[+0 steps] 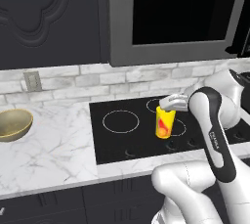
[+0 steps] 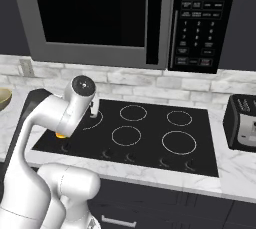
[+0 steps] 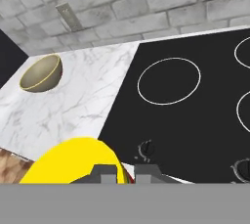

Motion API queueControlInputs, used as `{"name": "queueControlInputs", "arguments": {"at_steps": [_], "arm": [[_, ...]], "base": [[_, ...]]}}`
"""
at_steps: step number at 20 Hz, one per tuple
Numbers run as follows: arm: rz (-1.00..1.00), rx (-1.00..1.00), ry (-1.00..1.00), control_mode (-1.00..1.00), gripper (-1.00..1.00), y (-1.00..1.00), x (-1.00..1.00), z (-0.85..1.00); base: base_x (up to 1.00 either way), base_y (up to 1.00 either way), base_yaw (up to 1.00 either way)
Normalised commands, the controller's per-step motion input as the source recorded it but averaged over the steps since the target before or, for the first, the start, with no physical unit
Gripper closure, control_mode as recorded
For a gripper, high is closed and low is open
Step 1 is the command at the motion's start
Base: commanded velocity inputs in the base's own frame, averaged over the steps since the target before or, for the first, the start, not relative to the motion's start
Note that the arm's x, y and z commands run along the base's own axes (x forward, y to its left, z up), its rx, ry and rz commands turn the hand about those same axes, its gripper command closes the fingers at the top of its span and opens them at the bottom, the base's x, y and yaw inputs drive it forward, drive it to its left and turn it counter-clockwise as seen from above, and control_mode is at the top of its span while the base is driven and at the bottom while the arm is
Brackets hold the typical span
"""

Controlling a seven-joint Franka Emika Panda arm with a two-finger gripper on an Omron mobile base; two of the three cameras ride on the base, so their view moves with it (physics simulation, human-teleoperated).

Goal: Pick the cup and bowl from the counter and place them on the counter next to the sink.

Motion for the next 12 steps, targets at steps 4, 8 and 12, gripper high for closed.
{"name": "queueControlInputs", "arguments": {"at_steps": [4,8,12], "arm": [[0.0,0.0,0.0,1.0,1.0,0.0,0.0,0.0],[0.0,0.0,0.0,1.0,1.0,0.0,0.0,0.0],[0.0,0.0,0.0,1.0,1.0,0.0,0.0,0.0]], "base": [[-0.6,0.0,0.0],[-0.99,0.0,0.0],[-0.92,0.0,0.0]]}}
